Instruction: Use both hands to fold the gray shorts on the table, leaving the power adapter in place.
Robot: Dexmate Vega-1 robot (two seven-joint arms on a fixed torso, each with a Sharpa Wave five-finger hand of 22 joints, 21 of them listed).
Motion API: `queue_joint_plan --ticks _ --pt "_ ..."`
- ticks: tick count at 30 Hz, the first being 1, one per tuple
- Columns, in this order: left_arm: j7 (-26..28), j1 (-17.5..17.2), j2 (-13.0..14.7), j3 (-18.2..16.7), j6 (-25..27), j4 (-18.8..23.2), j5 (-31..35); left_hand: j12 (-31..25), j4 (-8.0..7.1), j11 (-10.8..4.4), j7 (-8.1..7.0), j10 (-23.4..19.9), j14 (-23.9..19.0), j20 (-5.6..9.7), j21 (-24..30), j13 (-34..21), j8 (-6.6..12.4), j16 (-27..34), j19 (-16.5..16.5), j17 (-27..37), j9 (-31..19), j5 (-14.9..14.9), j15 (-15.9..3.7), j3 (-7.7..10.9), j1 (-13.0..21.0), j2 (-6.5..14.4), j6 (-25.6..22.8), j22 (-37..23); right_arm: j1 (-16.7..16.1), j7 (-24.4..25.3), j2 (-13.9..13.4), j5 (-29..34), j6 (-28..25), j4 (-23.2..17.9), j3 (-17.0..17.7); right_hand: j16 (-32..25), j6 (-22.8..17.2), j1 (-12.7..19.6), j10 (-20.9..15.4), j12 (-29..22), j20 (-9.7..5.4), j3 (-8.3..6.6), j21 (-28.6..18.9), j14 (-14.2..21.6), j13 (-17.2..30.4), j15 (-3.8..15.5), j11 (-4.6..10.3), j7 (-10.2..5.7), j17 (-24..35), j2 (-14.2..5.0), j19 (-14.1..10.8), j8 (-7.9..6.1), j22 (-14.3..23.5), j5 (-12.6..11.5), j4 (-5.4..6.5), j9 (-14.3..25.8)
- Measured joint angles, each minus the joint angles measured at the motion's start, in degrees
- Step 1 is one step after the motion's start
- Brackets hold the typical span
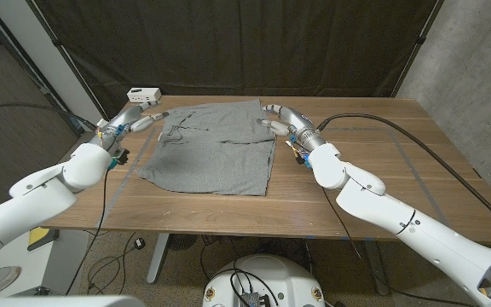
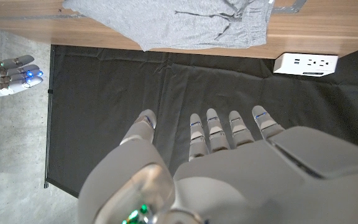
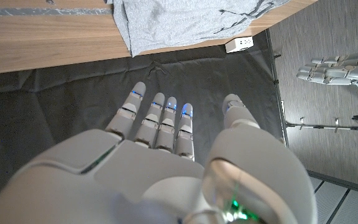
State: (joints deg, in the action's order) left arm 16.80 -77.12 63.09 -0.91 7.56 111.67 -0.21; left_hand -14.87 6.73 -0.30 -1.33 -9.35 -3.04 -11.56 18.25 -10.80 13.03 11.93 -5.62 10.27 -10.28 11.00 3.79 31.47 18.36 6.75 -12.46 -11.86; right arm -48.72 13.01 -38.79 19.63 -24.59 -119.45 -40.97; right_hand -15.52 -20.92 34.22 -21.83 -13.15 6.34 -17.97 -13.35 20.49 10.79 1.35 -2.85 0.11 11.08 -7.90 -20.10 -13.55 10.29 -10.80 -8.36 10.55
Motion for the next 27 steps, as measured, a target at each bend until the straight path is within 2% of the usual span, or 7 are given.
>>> queue_joint_plan --ticks 6,11,18,23,27 --pt "-0.8 -3.3 0.1 -2.9 3.0 2.7 3.1 0.0 1.03 -0.52 -0.80 -0.7 -0.4 -0.11 0.4 0.0 0.00 0.0 0.7 -0.1 0.0 -0.2 -0.41 0.49 1.5 0.3 -1.4 0.0 -0.8 -0.1 0.1 3.2 -1.9 -1.6 -1.3 -0.6 -1.7 1.3 -1.9 -0.2 -0.29 0.12 -0.2 2.1 0.3 1.19 0.56 -0.32 0.0 0.80 -1.3 -0.33 0.0 -0.2 -0.47 0.0" --pt "-1.8 -5.7 0.1 -5.0 5.6 4.9 5.9 0.0 2.33 -1.45 -1.64 -1.6 -1.0 0.13 0.4 0.0 0.00 0.0 0.9 -0.2 0.0 -0.2 -1.02 0.92 3.6 0.2 -2.6 0.2 -1.5 -0.3 0.2 6.3 -3.7 -2.6 -2.3 -1.7 -3.0 2.6 -4.2 -0.4 -0.70 0.32 -0.4 4.7 0.5 1.23 0.72 -0.75 0.5 1.41 -2.5 -0.34 0.0 -0.5 -0.67 0.0" --pt "-3.9 -8.2 -0.3 -7.1 9.3 7.3 10.1 0.3 3.49 -2.15 -2.88 -2.3 -1.7 0.44 0.2 0.0 0.00 -0.3 0.6 -0.1 0.0 -0.4 -1.72 1.18 6.3 -1.0 -3.9 0.1 -2.3 -0.9 0.3 9.1 -5.1 -3.8 -3.4 -2.8 -5.0 4.3 -6.7 -1.3 -0.81 0.40 -0.6 6.3 0.8 1.34 0.92 -1.15 1.3 1.76 -3.5 -0.34 0.0 -0.9 -1.06 0.0" --pt "-5.8 -10.0 -0.6 -8.6 11.7 9.3 13.1 0.5 3.79 -2.68 -3.60 -2.4 -1.5 0.41 -0.3 0.0 0.12 -0.5 -0.3 -0.1 0.0 -0.4 -1.98 1.03 8.5 -2.4 -4.6 0.4 -2.7 -1.3 0.5 11.3 -5.9 -4.3 -4.2 -4.2 -6.4 5.8 -8.8 -2.3 -1.54 0.40 -0.9 8.6 1.2 1.45 1.22 -1.55 2.2 2.03 -4.2 -0.66 0.3 -1.3 -1.06 0.0" --pt "-7.2 -10.7 -0.7 -9.2 13.5 10.3 15.2 0.7 3.80 -3.31 -3.88 -2.6 -1.5 0.41 -0.7 0.0 0.43 -0.7 -0.3 -0.1 0.0 -0.4 -1.95 1.03 10.0 -3.1 -5.3 0.4 -3.0 -2.0 0.7 12.9 -6.4 -4.6 -4.7 -4.2 -7.0 6.9 -9.0 -2.5 -1.63 0.63 -0.9 8.8 1.4 1.42 1.41 -1.55 2.6 2.45 -4.3 -0.66 0.3 -1.7 -1.29 0.0"
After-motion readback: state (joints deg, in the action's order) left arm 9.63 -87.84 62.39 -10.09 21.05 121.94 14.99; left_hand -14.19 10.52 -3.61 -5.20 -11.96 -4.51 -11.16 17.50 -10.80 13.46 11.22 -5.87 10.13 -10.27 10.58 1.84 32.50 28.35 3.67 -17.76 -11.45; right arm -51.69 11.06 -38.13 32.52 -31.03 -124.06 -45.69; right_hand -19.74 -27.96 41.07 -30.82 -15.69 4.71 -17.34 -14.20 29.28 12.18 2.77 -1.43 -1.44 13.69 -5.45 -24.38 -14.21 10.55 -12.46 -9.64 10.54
